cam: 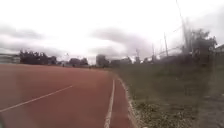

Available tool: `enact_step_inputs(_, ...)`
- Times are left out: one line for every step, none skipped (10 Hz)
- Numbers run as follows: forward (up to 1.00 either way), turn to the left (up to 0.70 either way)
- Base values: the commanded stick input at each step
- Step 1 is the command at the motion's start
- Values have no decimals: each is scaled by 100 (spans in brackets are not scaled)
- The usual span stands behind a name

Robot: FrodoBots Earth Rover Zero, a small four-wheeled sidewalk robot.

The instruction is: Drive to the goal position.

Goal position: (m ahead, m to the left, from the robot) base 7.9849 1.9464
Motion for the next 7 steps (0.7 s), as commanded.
enact_step_inputs(0,0)
enact_step_inputs(0,0)
enact_step_inputs(0,0)
enact_step_inputs(0,0)
enact_step_inputs(70,0)
enact_step_inputs(70,0)
enact_step_inputs(70,0)
